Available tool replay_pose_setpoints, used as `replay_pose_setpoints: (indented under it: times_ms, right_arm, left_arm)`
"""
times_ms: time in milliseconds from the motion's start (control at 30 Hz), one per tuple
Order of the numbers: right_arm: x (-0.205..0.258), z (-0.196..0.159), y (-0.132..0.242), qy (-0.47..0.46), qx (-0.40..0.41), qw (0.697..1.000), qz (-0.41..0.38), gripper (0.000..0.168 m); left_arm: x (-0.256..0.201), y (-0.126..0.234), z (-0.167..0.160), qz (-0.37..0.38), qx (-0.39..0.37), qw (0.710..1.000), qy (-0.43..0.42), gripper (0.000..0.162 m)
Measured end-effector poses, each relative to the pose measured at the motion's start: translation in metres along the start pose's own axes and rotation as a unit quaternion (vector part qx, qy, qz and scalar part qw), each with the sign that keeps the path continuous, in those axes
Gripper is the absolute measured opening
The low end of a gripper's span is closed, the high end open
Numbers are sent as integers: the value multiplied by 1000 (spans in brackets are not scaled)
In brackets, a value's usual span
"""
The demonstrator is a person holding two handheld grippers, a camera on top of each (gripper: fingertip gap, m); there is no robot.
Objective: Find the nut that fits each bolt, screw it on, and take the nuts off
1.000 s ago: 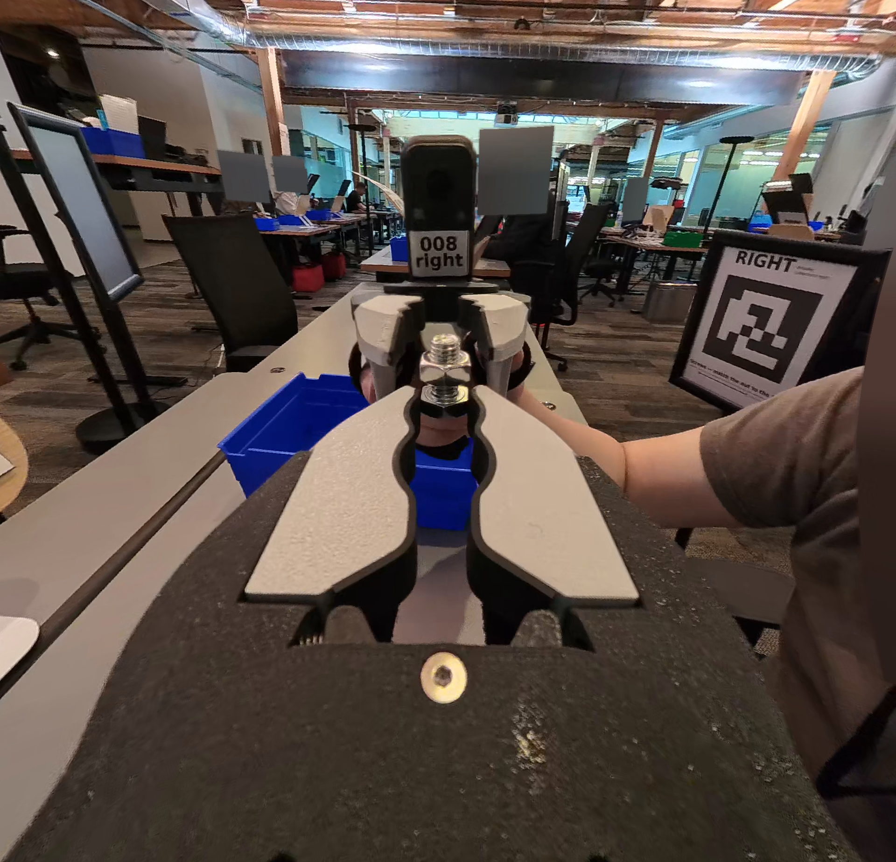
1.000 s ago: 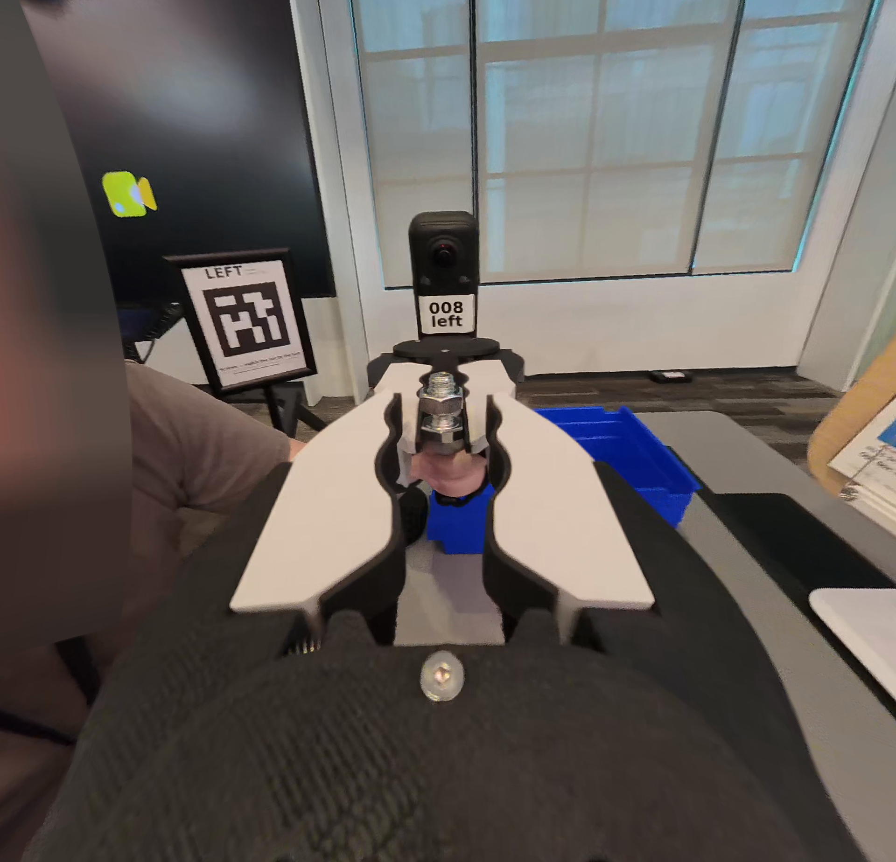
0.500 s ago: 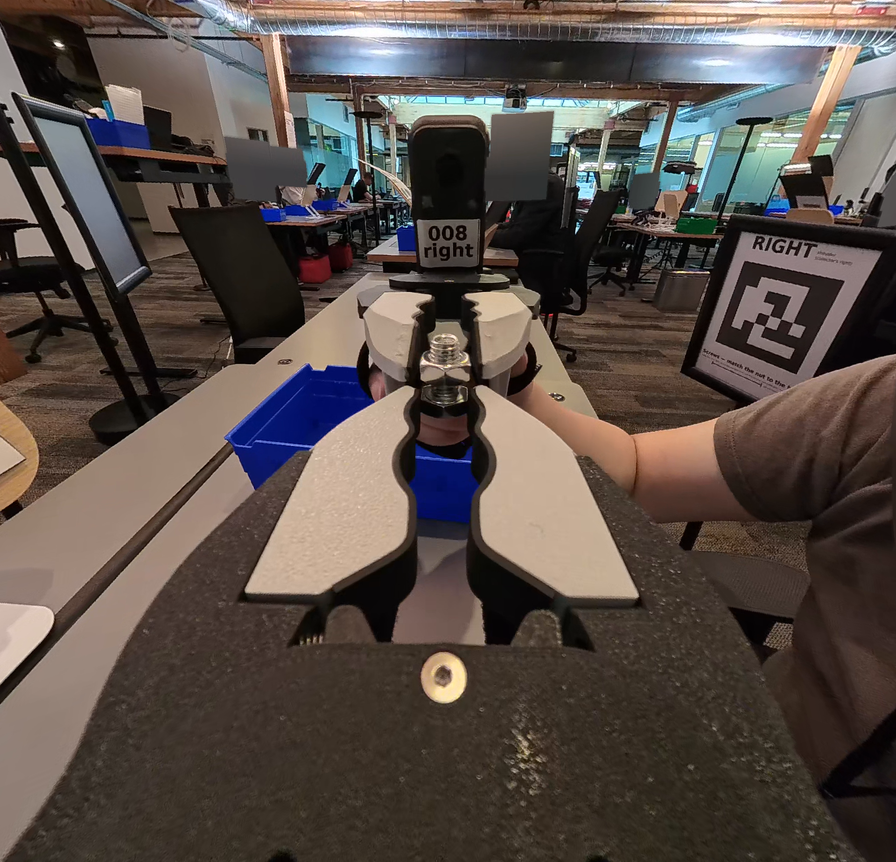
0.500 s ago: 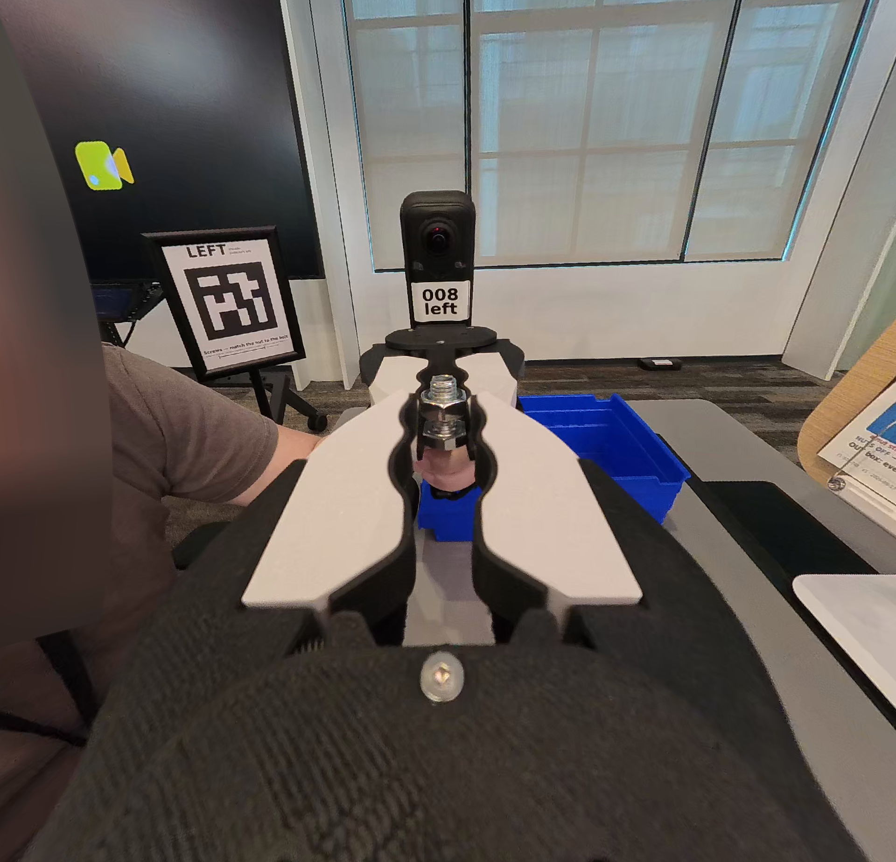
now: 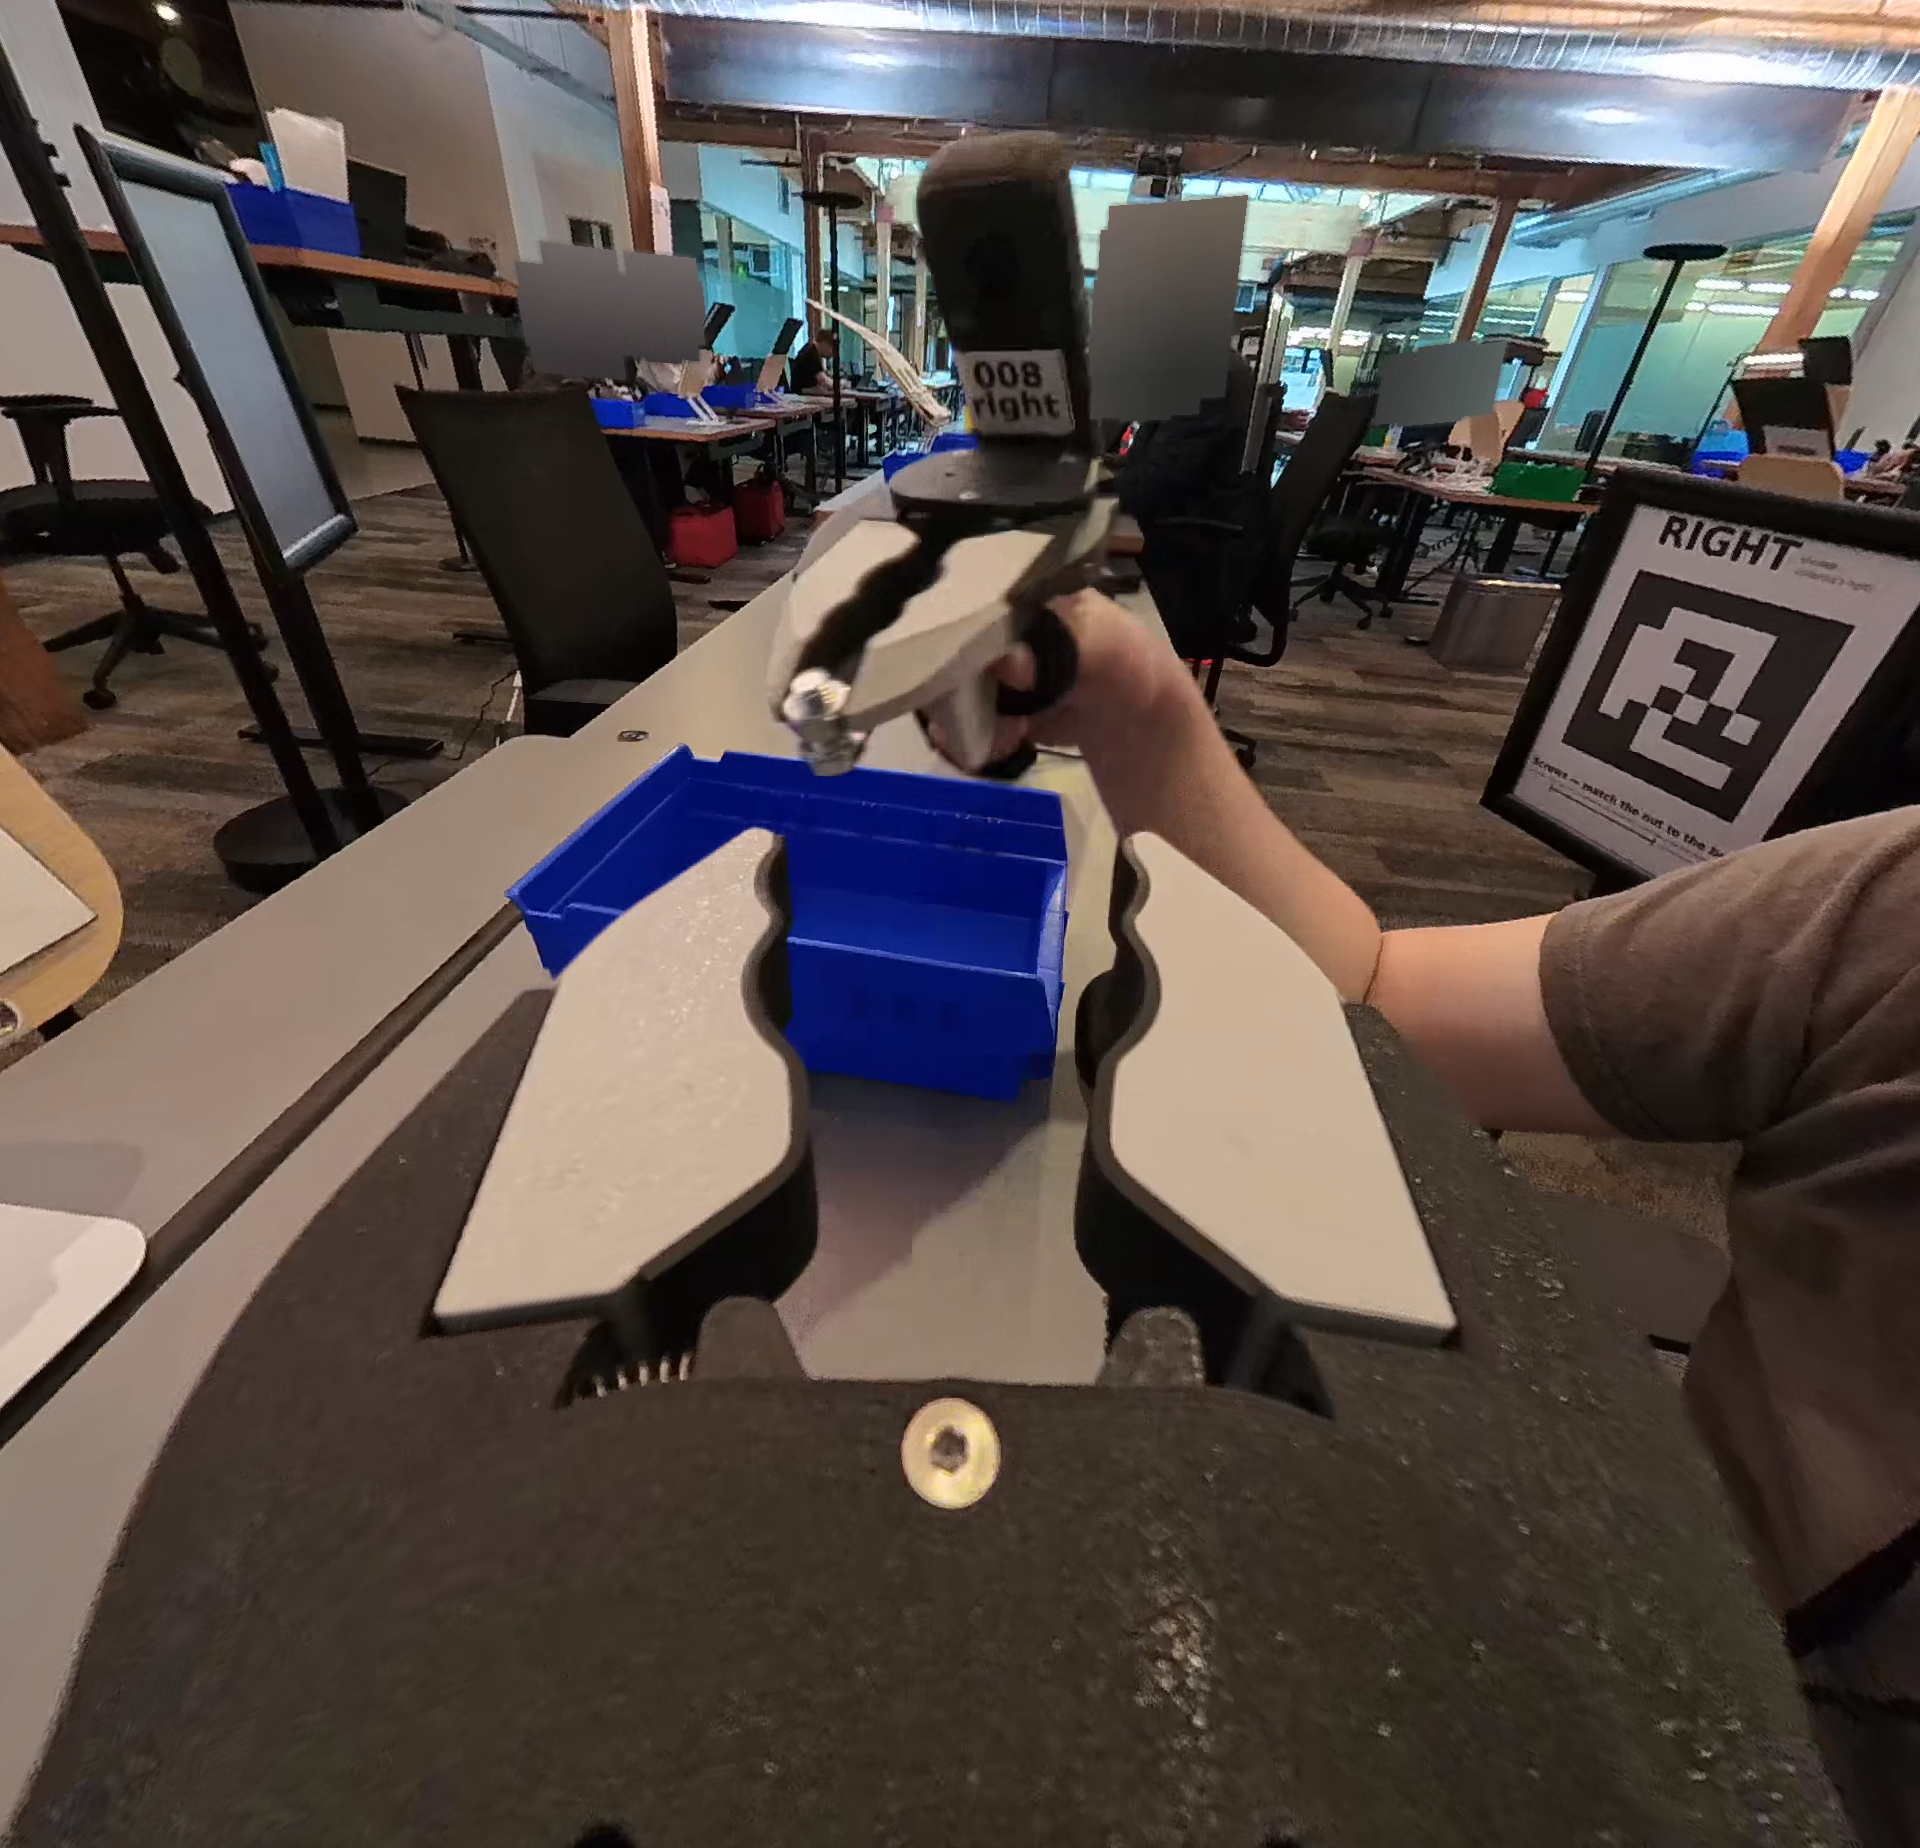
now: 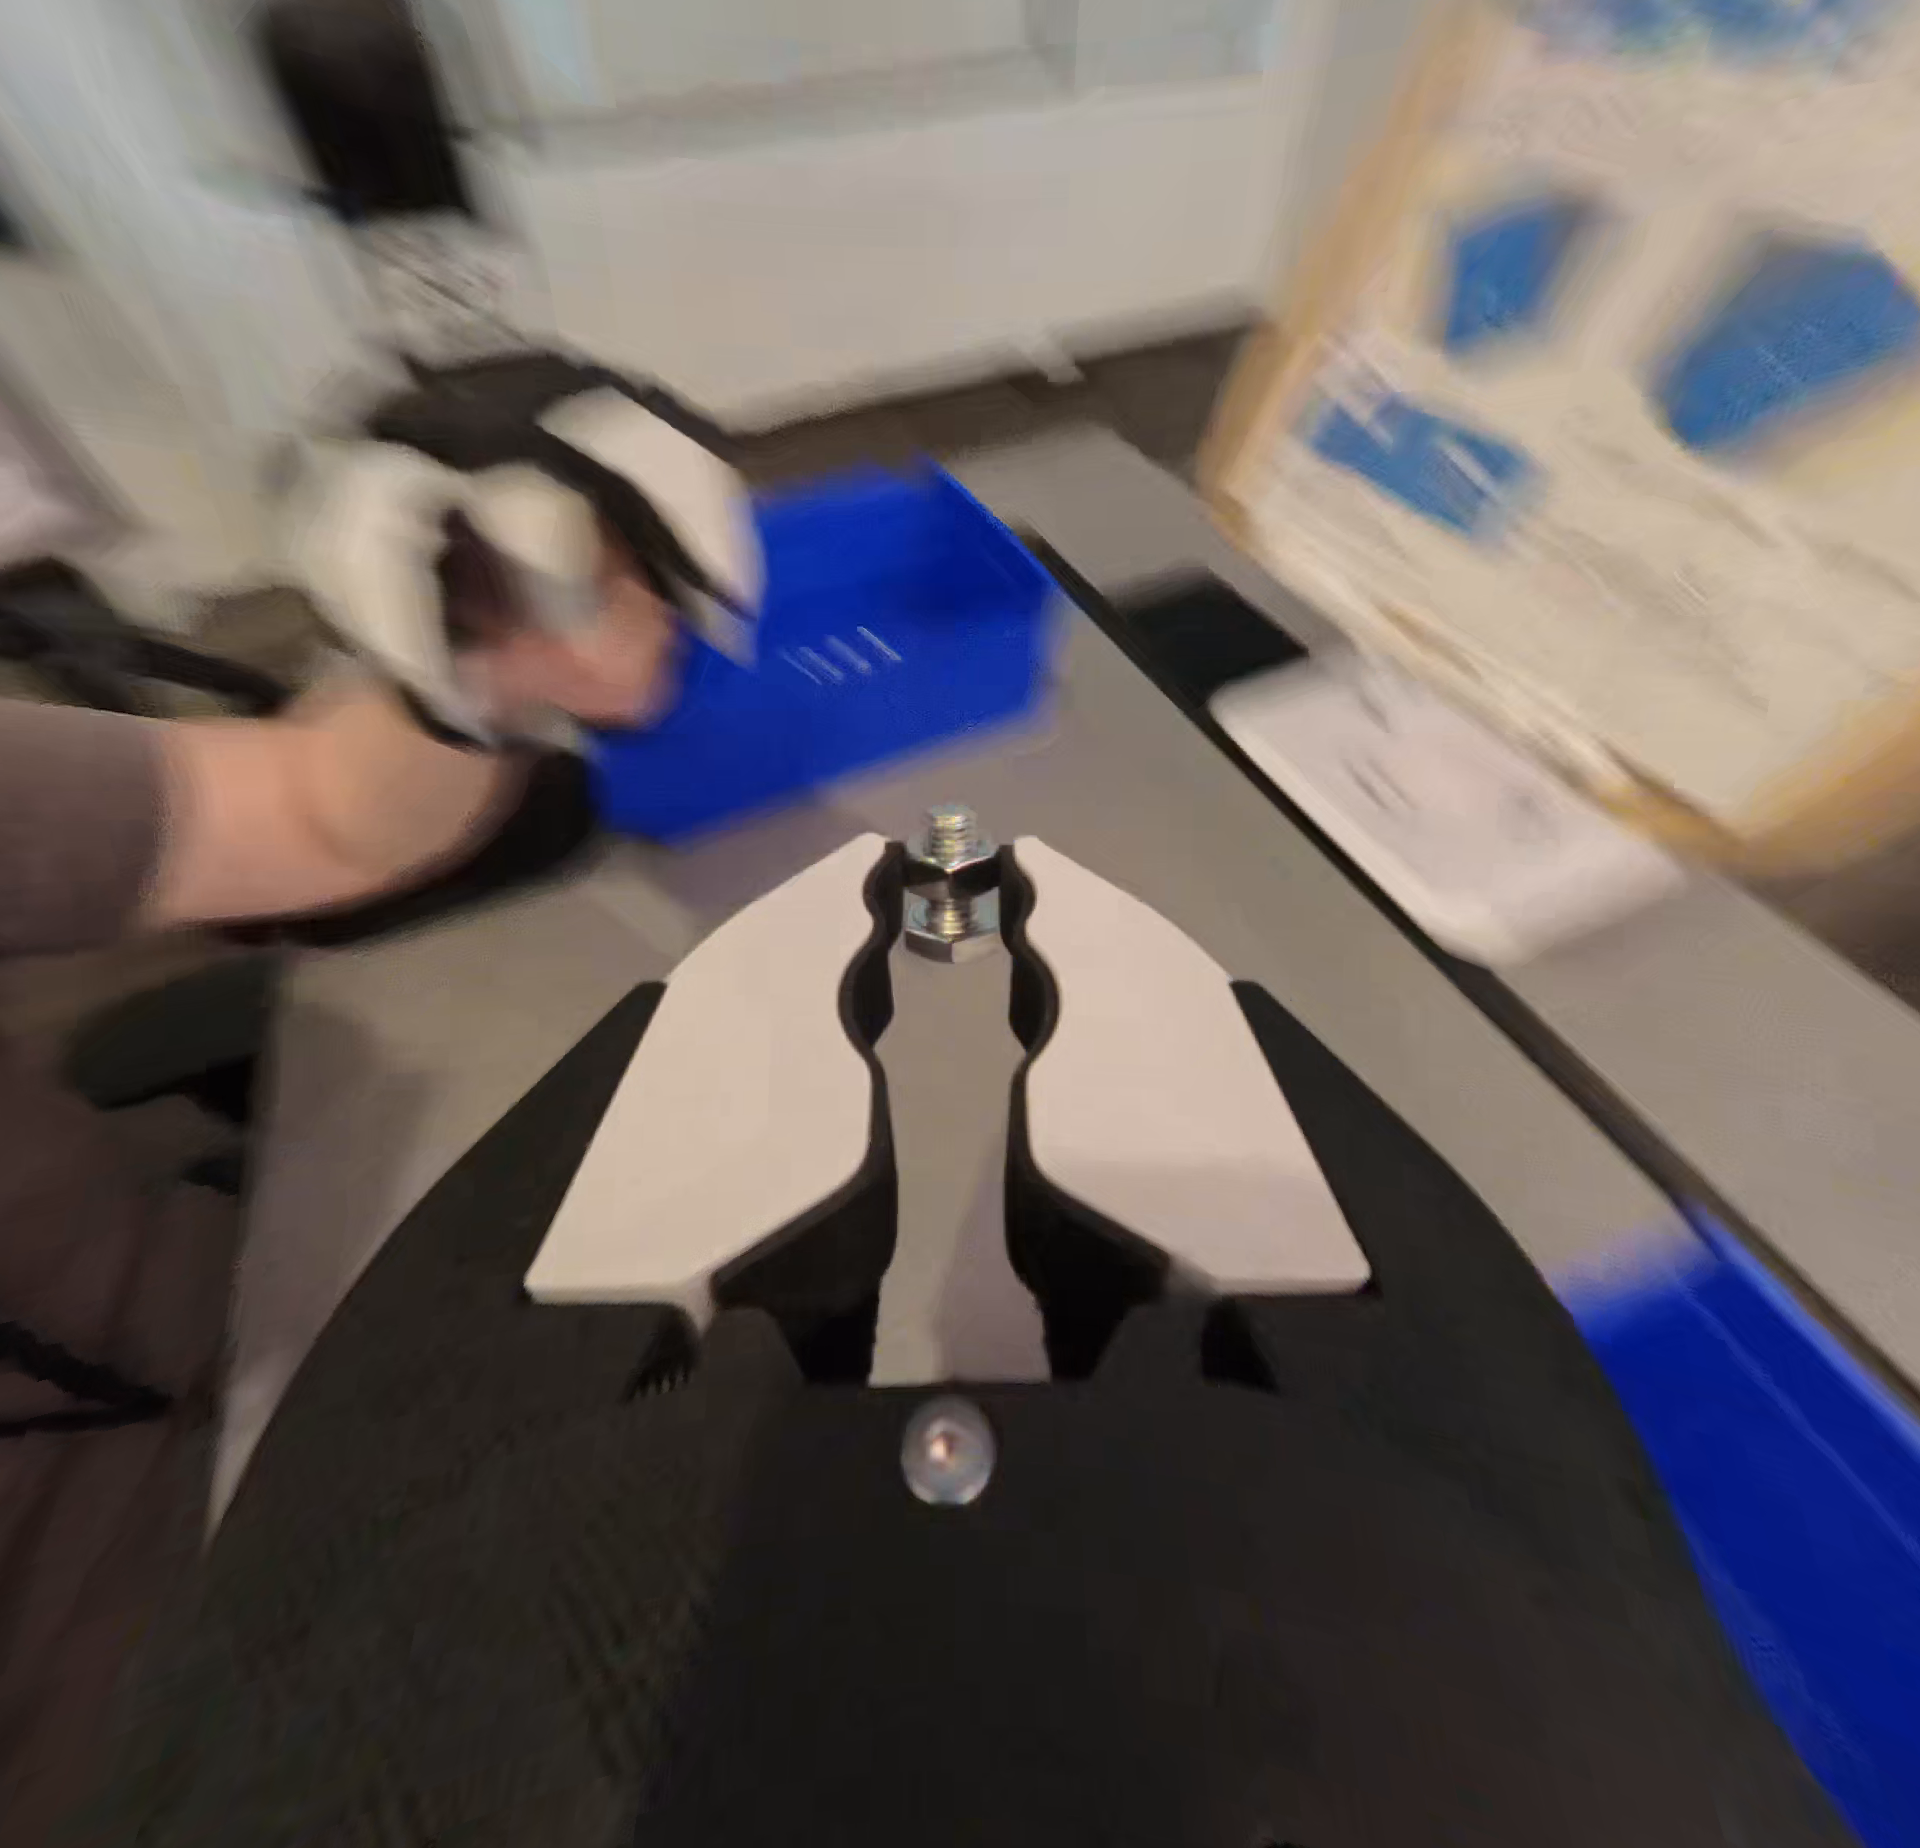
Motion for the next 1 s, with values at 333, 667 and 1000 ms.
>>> replay_pose_setpoints:
  times_ms: [333,667,1000]
  right_arm:
    - [-138,-141,103,-252,428,759,-420,19]
    - [-159,-182,112,-298,482,699,-437,19]
    - [-164,-195,119,-325,483,688,-434,19]
  left_arm:
    - [-1,0,-1,8,54,998,-8,57]
    - [-3,-5,-5,-3,70,997,-13,57]
    - [-4,-6,-6,-6,70,997,-13,57]
Point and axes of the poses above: each gripper's, where its closed fingertips meet, y back along the fingers, z out of its top, x = y × z across the jaws, the point moved 10 cm from there along y, back along the fingers, and after that the axes turned 7 degrees about -x, right-handed, at the moved point
